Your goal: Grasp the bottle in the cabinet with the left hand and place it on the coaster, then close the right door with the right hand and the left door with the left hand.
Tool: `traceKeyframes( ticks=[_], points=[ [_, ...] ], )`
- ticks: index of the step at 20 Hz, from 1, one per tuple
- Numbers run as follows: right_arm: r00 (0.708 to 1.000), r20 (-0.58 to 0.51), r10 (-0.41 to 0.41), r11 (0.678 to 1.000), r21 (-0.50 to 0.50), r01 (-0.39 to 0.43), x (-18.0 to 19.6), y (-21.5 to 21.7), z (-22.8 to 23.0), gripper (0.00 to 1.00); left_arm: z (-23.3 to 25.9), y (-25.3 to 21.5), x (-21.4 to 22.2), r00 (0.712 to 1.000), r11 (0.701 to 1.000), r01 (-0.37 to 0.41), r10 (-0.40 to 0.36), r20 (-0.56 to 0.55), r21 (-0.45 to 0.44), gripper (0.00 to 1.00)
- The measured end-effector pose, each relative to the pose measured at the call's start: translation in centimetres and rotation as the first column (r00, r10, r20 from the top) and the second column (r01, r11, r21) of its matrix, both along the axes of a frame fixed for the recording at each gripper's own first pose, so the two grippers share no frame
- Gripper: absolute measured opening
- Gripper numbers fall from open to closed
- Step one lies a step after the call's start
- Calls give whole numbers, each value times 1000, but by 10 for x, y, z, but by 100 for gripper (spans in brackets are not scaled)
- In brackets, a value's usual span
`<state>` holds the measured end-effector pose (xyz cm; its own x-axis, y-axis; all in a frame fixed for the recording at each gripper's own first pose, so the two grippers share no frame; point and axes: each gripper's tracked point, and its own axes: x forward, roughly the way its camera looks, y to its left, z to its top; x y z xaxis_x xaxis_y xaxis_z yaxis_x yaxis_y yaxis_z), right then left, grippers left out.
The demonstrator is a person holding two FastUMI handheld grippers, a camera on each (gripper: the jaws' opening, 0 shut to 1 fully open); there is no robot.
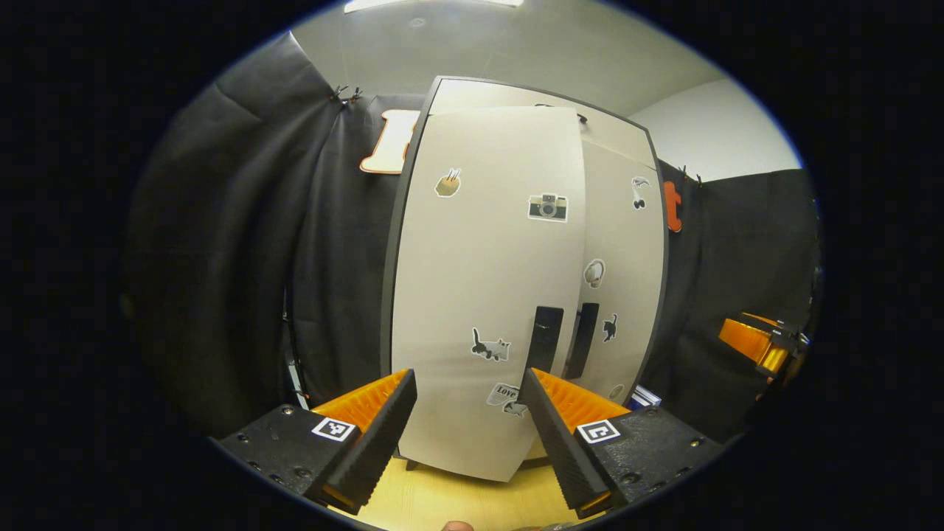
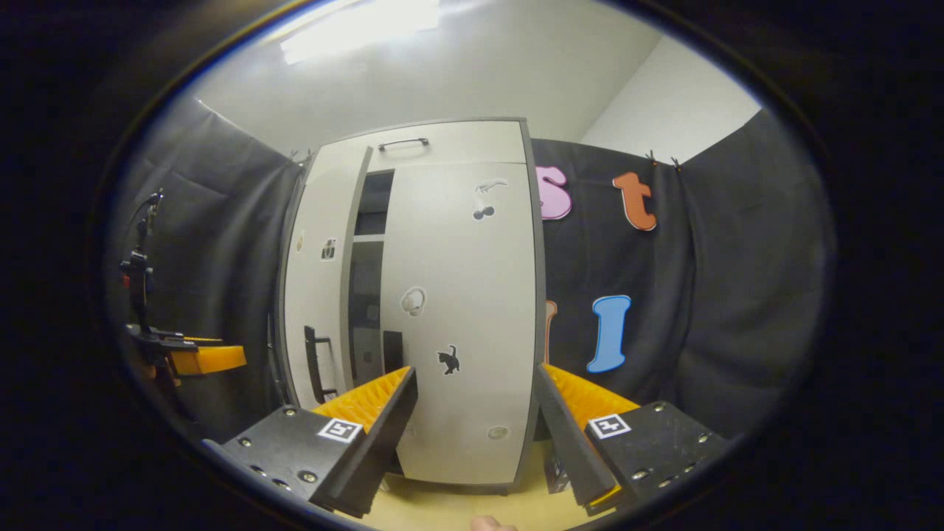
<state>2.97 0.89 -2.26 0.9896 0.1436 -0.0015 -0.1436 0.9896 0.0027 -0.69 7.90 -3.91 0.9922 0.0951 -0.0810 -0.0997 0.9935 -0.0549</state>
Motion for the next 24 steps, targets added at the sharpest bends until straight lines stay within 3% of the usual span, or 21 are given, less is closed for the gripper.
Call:
traceKeyframes(
  ticks=[24],
  points=[
    [1000, -12, -3, 1000, -1, 3, 11, -6, -7, 96, 19, 9, 5, 997, 998, -59, 57, 44, 35, 94]
  ],
)
